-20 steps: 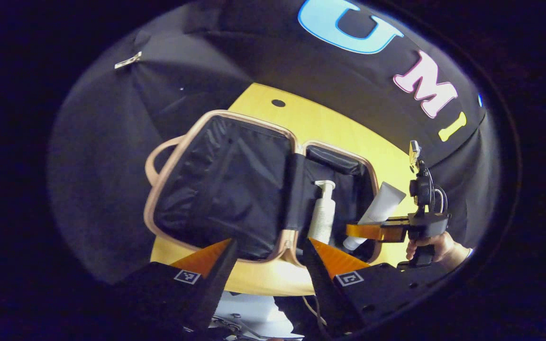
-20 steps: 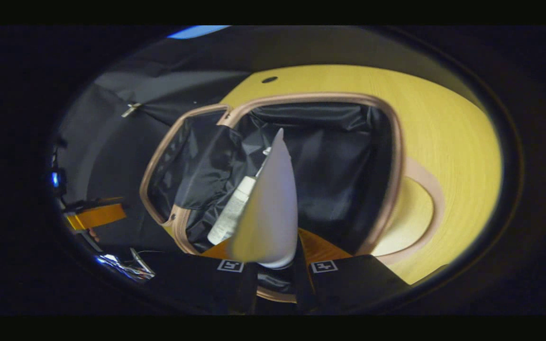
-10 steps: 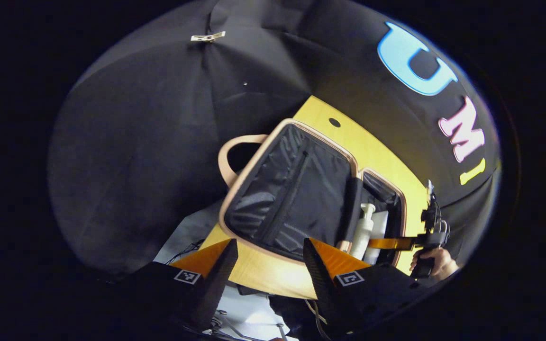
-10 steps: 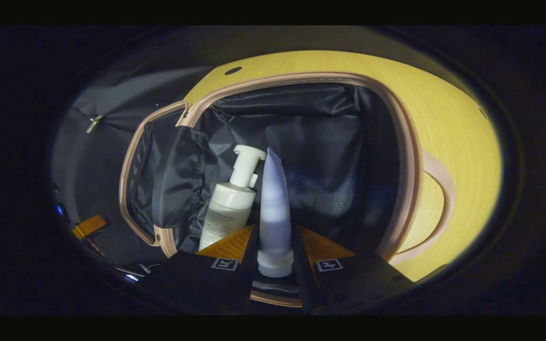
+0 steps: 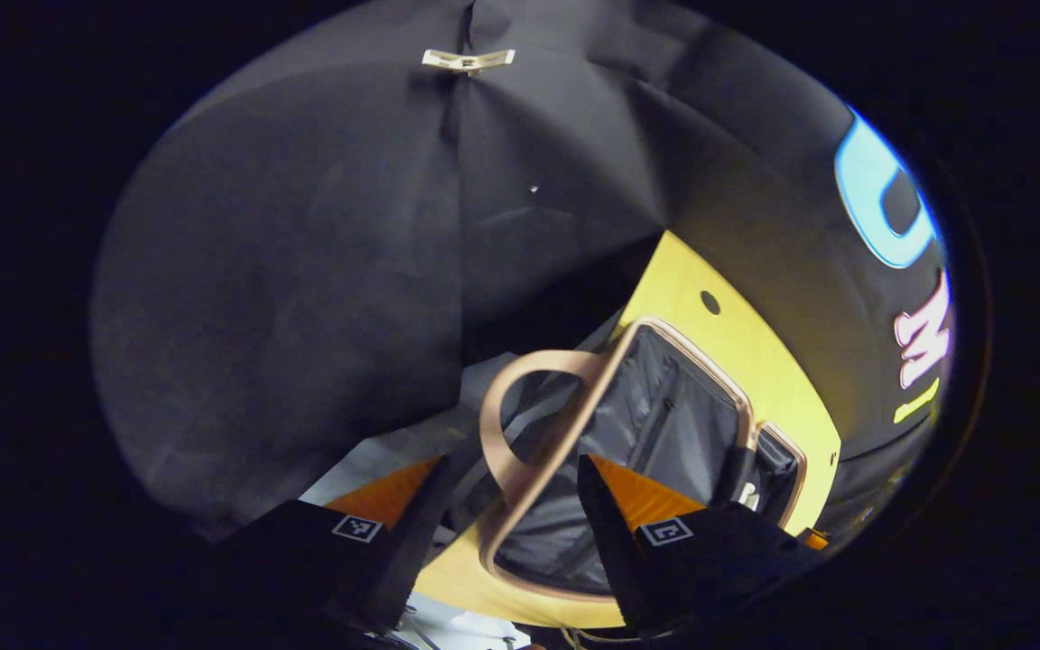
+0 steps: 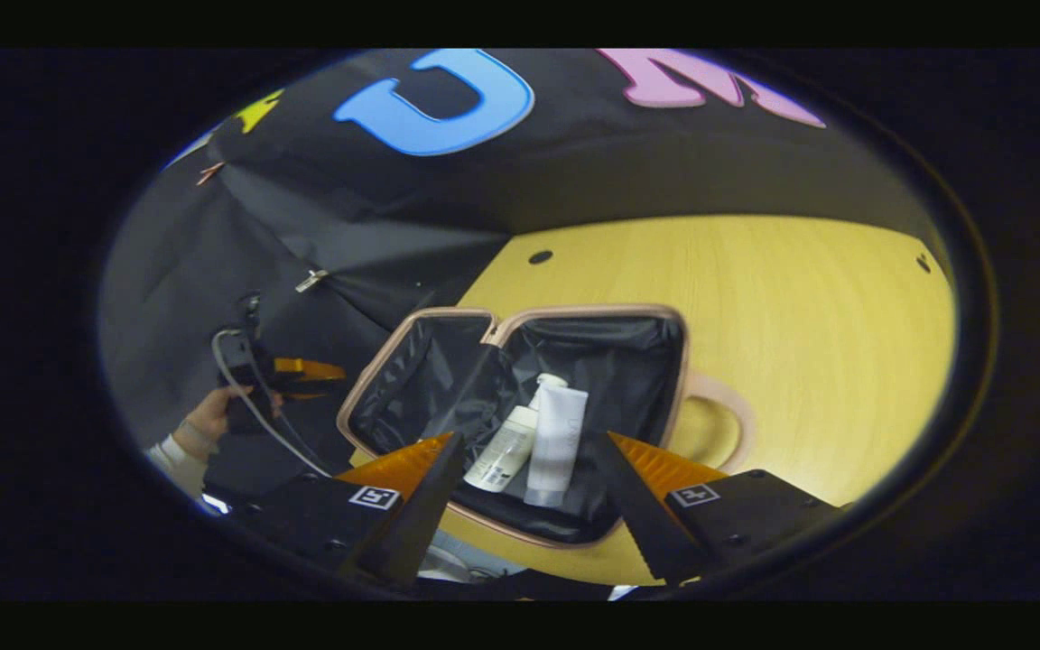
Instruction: First open the suitcase, pack the skin care products into it, and then close the suitcase.
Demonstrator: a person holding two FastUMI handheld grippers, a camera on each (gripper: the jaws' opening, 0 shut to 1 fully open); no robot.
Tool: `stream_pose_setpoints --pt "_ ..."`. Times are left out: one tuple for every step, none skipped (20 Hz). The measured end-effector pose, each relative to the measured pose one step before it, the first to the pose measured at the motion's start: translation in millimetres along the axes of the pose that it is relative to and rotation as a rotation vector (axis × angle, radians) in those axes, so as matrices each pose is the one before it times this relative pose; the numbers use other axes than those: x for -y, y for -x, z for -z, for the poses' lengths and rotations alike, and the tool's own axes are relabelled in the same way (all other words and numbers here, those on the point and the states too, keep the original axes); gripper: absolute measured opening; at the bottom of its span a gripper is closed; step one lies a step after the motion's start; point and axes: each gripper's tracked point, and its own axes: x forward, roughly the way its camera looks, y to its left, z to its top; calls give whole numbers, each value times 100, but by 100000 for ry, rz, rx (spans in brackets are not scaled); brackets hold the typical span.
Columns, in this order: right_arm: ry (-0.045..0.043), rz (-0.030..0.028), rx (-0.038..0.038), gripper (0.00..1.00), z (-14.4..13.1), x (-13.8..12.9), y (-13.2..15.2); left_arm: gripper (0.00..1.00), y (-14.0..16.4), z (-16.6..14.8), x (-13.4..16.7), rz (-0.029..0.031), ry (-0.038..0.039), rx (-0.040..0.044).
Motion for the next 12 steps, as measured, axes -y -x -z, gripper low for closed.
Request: stream_pose_setpoints --pt "1896 859 674 92 76 428 1000 88 -1274 -523 -355 -1924 -117 -1515" --pt "464 735 294 92 208 499 850 88 -1258 -91 -401 -2651 -891 -2399" --pt "304 1038 189 92 310 503 1095 88 -1193 5 -453 -3363 -1370 -2048" --pt "-169 1530 325 92 274 785 844 88 -995 -134 -267 -2452 -1279 -1919" --pt "-442 1524 473 92 217 669 449 88 -1017 -119 -90 -2311 -803 -1604" --pt "-579 1518 112 92 395 634 392 88 -813 -142 -154 -2214 -680 -1221" --pt "-887 1317 -266 92 169 533 319 88 -933 108 -201 -1896 -859 -2105" --pt "-731 1146 -407 92 256 496 267 87 -798 210 114 -691 -844 -2195" --pt "-631 807 184 92 -36 403 137 83 -698 291 485 1158 -499 -2194" --pt "-521 93 596 93 -225 220 180 67 -315 271 788 2805 1002 -1764" --pt "-403 202 528 93 -215 316 188 52 129 -542 -87 -2584 244 2359" --pt "-848 349 913 93 -224 236 205 36 -27 -176 300 150 -1320 1490"
